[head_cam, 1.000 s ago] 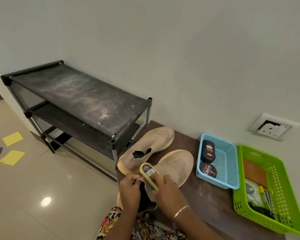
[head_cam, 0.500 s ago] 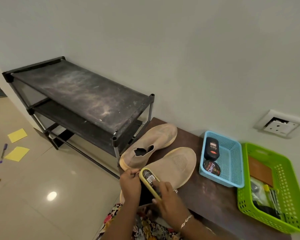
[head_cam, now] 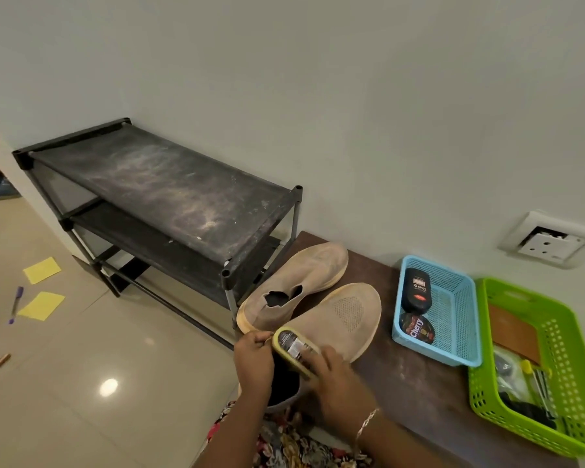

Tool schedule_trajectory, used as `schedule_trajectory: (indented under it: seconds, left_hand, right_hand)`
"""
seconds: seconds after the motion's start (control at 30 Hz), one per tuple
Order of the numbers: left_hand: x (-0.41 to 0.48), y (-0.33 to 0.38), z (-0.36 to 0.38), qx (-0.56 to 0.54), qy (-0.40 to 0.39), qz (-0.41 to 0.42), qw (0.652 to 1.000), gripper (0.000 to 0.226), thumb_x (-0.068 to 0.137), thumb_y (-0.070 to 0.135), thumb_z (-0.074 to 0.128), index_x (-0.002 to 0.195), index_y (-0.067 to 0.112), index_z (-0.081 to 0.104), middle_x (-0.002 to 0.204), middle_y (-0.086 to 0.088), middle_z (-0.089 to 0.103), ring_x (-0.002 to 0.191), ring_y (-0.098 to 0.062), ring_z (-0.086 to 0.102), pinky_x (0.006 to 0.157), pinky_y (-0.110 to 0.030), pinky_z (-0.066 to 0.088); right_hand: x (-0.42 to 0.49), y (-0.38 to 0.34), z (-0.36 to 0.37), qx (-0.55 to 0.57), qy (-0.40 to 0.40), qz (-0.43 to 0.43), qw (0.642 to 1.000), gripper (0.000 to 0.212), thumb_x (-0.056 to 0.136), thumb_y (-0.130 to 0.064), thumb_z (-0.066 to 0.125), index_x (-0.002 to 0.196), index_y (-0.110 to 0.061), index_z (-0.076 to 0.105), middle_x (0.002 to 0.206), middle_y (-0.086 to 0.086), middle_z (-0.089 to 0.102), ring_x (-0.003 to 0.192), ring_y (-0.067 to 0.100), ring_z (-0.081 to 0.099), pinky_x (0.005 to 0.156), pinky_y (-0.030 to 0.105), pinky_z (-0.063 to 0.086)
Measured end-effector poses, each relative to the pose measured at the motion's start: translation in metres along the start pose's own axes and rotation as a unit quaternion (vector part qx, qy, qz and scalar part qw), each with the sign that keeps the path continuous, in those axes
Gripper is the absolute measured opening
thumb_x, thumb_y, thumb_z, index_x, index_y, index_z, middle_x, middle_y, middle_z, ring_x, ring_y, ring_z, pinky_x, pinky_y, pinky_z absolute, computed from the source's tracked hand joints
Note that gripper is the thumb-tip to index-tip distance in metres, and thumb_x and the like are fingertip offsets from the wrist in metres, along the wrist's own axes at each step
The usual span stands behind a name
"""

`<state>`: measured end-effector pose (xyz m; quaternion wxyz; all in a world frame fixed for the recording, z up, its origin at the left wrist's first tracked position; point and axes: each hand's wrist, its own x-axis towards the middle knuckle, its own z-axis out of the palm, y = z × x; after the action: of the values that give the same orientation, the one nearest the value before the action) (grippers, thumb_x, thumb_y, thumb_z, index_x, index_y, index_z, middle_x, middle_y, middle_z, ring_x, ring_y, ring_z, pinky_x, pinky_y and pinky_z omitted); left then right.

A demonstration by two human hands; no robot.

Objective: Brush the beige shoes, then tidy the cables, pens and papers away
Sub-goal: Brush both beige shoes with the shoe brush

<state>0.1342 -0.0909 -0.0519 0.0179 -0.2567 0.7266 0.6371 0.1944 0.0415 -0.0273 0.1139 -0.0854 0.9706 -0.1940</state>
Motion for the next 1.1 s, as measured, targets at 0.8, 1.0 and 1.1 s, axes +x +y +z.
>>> schedule_trajectory:
  seconds: [0.8,1.0,1.1]
  left_hand:
    - [-0.046,-0.019,-0.052,0.18,-0.152,0.222,0.946,0.082,0.068,0.006,0.078,0.138,0.025,0.037,0.124,0.01,0.047,0.118,-0.014,0.045,0.096,-0.026,0.04]
    - [-0.049,-0.02,-0.06,0.197,-0.142,0.259,0.935,0.062,0.078,-0.013,0.055,0.119,0.033,0.052,0.11,0.007,0.056,0.096,-0.008,0.055,0.075,-0.008,0.043]
    - [-0.047,-0.02,-0.066,0.227,-0.13,0.276,0.925,0.045,0.078,-0.011,0.055,0.093,0.031,0.056,0.082,0.013,0.054,0.075,-0.005,0.053,0.061,-0.009,0.039]
  right_hand:
    - [-0.049,0.037,-0.037,0.388,0.202,0.244,0.866,0.03,0.091,-0.018,0.054,0.113,-0.029,0.036,0.106,0.011,0.049,0.093,0.021,0.047,0.059,0.021,0.036]
    - [-0.065,0.016,-0.039,0.451,0.194,0.25,0.834,0.033,0.094,-0.02,0.049,0.125,-0.024,0.036,0.114,0.011,0.052,0.081,0.021,0.052,0.048,0.025,0.04]
    - [-0.07,0.011,-0.036,0.466,0.197,0.252,0.825,0.033,0.095,-0.019,0.048,0.125,-0.021,0.037,0.11,0.015,0.052,0.069,0.018,0.049,0.043,0.024,0.038]
